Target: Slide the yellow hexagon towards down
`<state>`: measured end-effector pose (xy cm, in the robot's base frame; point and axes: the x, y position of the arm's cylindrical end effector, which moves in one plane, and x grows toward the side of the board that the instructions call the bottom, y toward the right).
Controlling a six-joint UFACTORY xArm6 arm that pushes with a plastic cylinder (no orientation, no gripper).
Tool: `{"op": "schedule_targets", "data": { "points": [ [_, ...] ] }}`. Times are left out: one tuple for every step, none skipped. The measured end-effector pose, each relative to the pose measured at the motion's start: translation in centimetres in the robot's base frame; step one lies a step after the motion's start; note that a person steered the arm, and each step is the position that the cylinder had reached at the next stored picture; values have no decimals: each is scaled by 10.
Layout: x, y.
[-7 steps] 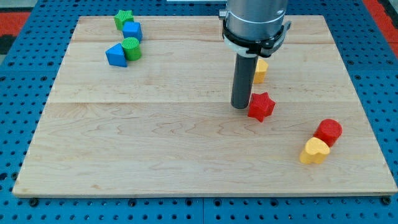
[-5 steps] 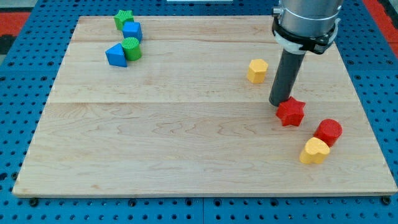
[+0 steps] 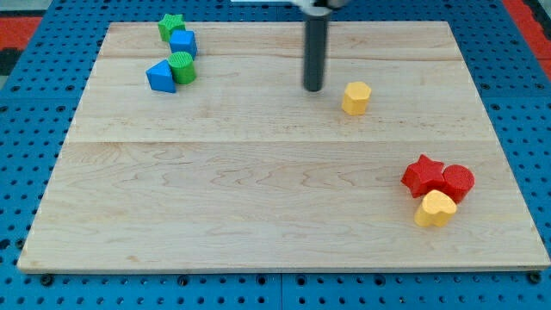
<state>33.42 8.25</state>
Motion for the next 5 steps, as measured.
{"op": "schedule_targets", "data": {
  "points": [
    [13, 44],
    [68, 97],
    [116, 107],
    [76, 114],
    [32, 102]
  ]
}}
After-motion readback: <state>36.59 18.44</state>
